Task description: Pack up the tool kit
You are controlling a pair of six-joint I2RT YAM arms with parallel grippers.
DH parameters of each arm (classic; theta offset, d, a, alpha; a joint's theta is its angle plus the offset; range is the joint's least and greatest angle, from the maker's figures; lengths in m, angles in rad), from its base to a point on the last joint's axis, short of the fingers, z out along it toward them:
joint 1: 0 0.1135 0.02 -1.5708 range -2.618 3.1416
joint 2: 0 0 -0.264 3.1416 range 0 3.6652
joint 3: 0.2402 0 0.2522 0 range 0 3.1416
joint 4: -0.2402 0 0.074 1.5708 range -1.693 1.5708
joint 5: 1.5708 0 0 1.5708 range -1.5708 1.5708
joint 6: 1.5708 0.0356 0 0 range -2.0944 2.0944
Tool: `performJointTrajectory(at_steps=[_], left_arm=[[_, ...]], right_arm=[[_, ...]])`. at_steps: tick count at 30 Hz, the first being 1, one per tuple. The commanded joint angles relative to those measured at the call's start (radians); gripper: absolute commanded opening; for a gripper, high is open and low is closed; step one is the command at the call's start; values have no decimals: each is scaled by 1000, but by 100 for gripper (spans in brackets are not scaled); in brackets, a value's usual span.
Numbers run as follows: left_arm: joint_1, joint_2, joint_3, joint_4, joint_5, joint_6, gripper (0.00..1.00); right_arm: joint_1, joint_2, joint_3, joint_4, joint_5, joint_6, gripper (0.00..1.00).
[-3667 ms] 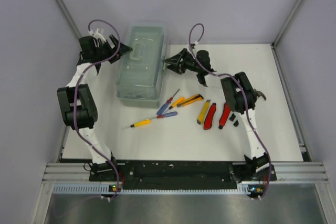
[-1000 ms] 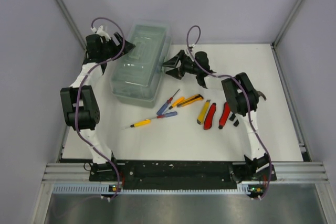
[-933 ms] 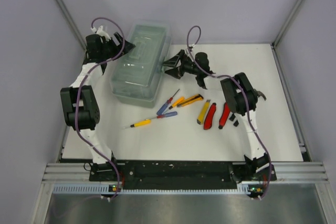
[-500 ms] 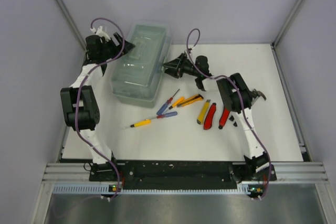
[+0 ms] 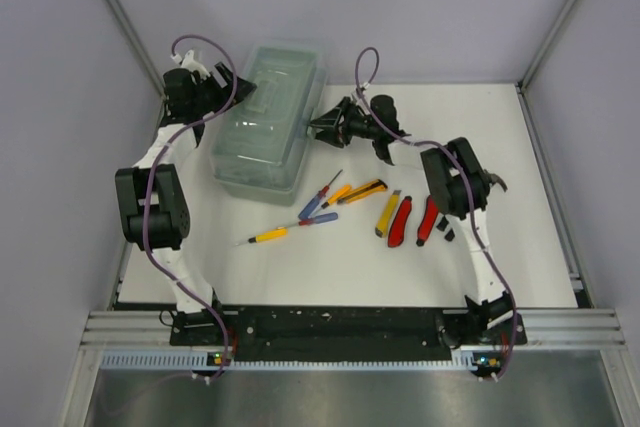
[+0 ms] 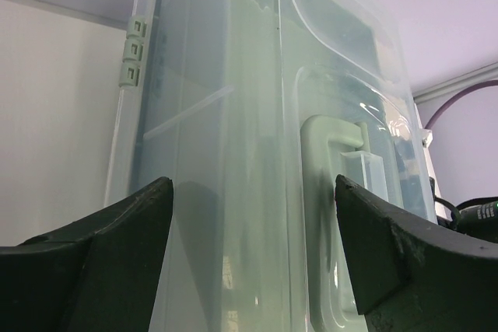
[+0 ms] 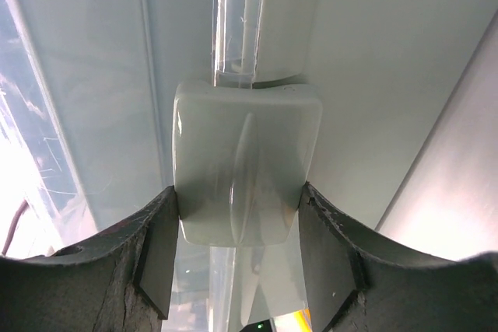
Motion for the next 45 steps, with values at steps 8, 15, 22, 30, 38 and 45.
performJointTrajectory(at_steps=[8,15,22,30,38,45], left_arm=[[-228,141,-132,-391,218,-29,77],[-209,130,-117,-413,178,-41,77],[-168,109,-118,-394,135,-96,77],[-125,101,-120,-356,122,-169,77],[-90,89,-79,-371,107,-163,79],[-86,38,20,-463,60,-54,88]], right_arm=[[111,-165,56,-224,215,-196,25],[90,-213,-117,11,229,-83,30],[65,-190,-223,276,241,86,35],[48,-139,-366,637,342,292,61],[25,-208,-501,635,387,272,99],[-48,-433,-646,214,417,48,99]])
